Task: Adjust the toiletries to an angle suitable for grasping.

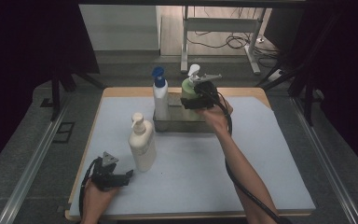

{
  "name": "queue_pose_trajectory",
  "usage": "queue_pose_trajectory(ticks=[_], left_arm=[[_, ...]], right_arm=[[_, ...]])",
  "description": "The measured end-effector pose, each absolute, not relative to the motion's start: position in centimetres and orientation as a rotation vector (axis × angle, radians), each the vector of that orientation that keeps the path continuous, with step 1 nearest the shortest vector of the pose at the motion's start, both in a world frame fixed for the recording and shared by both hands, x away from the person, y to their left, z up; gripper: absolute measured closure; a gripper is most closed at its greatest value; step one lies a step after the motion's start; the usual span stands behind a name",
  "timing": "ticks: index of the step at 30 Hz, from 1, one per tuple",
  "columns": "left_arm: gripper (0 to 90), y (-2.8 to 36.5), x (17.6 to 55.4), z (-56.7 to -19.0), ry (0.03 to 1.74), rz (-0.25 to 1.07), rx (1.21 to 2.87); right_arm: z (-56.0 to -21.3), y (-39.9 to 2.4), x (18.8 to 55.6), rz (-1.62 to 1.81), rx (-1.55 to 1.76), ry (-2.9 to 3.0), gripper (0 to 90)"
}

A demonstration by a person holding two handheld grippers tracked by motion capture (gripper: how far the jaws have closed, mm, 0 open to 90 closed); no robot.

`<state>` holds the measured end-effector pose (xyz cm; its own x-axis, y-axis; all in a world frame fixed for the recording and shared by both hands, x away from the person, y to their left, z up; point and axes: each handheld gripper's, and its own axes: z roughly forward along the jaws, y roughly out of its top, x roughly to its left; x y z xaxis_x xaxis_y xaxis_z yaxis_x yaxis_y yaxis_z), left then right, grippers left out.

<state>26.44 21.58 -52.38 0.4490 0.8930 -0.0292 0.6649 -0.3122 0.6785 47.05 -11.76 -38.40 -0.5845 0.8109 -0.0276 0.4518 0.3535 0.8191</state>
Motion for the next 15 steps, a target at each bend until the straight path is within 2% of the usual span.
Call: queue_pose_trajectory(ticks=[15], left_arm=[[12.3, 21.6, 26.4, -52.4, 1.298, 0.473, 2.078]], right_arm=[[-40.5, -12.0, 47.3, 1.103, 1.125, 2.210, 12.4]])
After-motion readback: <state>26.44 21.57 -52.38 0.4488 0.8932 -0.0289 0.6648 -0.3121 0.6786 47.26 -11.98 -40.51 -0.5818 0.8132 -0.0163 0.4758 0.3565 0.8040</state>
